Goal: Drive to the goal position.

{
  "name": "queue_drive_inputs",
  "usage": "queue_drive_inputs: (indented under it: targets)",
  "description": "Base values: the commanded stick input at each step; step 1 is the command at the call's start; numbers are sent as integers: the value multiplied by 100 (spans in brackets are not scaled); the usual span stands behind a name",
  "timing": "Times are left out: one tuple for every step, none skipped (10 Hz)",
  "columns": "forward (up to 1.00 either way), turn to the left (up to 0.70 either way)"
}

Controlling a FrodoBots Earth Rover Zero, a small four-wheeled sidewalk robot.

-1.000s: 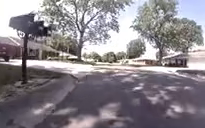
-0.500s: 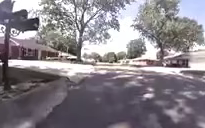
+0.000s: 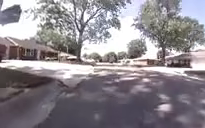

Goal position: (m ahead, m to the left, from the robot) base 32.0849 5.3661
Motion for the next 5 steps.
queue_drive_inputs:
  targets:
    - [100,0]
    - [100,0]
    - [100,0]
    - [100,0]
    - [100,0]
